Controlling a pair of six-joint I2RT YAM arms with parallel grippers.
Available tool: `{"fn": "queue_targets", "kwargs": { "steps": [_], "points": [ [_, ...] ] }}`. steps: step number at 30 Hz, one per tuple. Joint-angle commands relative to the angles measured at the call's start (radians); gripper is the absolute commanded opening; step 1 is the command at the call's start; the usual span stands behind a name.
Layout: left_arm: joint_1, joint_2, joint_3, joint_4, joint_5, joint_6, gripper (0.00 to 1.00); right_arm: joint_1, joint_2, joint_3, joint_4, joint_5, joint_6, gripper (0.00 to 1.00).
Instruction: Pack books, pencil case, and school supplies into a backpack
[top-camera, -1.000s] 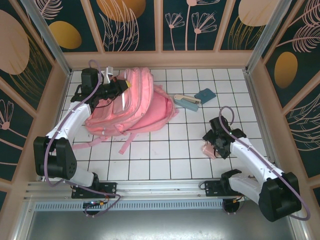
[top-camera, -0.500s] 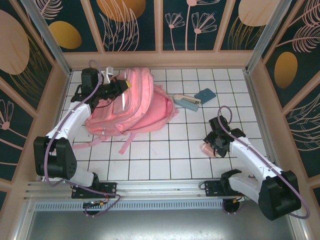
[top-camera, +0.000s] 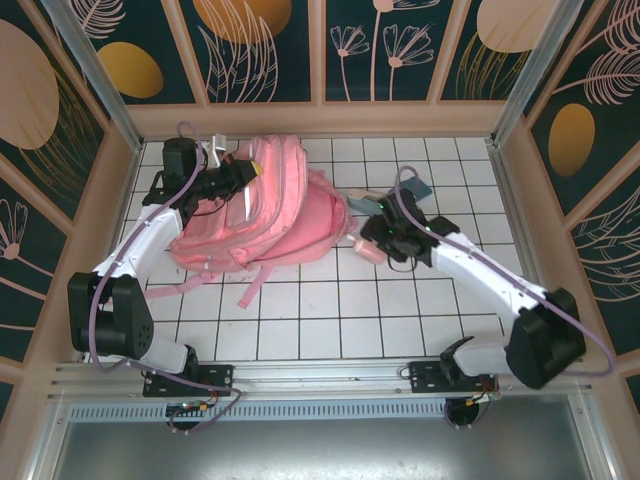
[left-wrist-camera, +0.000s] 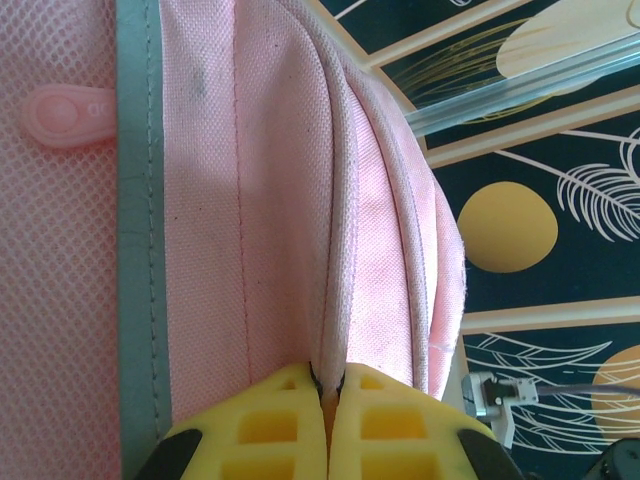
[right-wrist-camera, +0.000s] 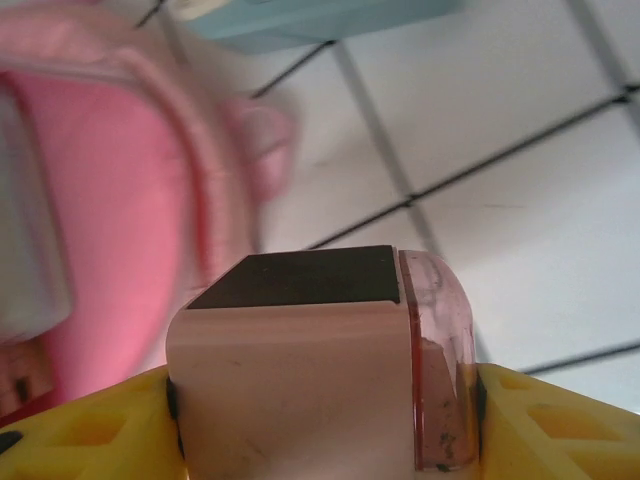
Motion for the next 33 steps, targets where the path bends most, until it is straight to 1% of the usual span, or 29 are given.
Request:
{"fn": "queue_targets", "kwargs": {
  "steps": [1,6,7,9,13,24,31,32,33],
  "points": [
    [-0.001,-0.041,-0.005,0.100,0.052,-0.016,0.00,0.051,0.120,0.142,0.098,-0.032,-0.046,0.59],
    [-0.001,-0.048,-0.012,0.112,0.052,-0.026,0.00,0.102,0.300,0.319,0.131,-0.035,-0.092,0.59],
    [-0.001,-0.049,-0.013,0.112,0.053,-0.028,0.00,0.109,0.335,0.354,0.136,-0.060,-0.107,0.59],
    [-0.001,-0.050,-0.012,0.114,0.053,-0.029,0.00,0.123,0.396,0.412,0.128,-0.065,-0.127,0.59],
    [-0.001,-0.049,-0.009,0.114,0.051,-0.031,0.00,0.154,0.497,0.486,0.126,-0.081,-0.158,0.59],
    [-0.001,-0.038,-0.003,0.124,0.050,-0.039,0.00,0.246,0.655,0.574,0.148,-0.174,-0.153,0.59],
    [-0.001,-0.032,-0.001,0.124,0.051,-0.040,0.00,0.264,0.747,0.656,0.113,-0.181,-0.169,0.64],
    [-0.001,-0.032,-0.001,0.124,0.051,-0.039,0.00,0.264,0.751,0.661,0.110,-0.182,-0.171,0.65],
    [-0.001,-0.030,0.000,0.124,0.051,-0.039,0.00,0.264,0.753,0.668,0.104,-0.180,-0.174,0.70]
  ]
}}
